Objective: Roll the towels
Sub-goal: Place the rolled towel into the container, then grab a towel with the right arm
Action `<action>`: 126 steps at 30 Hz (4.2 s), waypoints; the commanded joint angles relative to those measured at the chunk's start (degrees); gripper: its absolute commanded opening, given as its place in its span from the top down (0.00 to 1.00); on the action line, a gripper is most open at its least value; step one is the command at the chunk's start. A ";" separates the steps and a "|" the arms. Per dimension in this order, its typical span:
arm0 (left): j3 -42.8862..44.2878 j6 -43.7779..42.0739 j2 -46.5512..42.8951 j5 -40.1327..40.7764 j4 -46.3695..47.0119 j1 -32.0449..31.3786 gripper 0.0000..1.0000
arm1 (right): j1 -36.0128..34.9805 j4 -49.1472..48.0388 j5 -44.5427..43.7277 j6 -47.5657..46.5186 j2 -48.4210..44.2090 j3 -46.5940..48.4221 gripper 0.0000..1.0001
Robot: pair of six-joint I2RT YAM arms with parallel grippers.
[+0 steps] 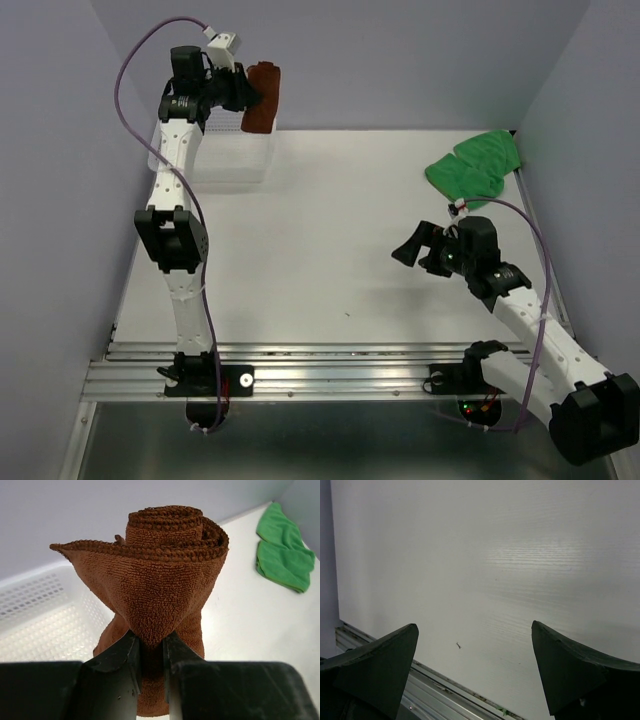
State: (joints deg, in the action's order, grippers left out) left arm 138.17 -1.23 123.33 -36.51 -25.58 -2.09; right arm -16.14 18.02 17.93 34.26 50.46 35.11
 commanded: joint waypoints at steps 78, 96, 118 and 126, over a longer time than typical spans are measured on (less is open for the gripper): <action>4.48 16.26 18.89 -5.24 12.93 8.85 0.01 | 0.15 -3.96 -3.61 3.09 19.42 6.63 0.00; -16.93 19.25 -11.03 11.87 8.00 7.28 0.01 | 2.69 3.68 -33.80 -0.59 25.55 26.39 0.00; -79.53 34.01 -52.48 25.00 25.32 -4.68 0.01 | 20.71 7.56 -30.26 -31.80 69.94 59.98 0.16; -87.71 34.98 -56.52 22.54 25.67 -5.91 0.01 | 20.71 8.70 -20.53 -28.65 68.32 63.86 0.99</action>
State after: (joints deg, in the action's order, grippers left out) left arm 51.88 33.19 71.35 -12.21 -2.46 -7.46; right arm 4.80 26.59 -11.53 4.08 124.27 96.33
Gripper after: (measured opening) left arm 0.986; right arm 0.052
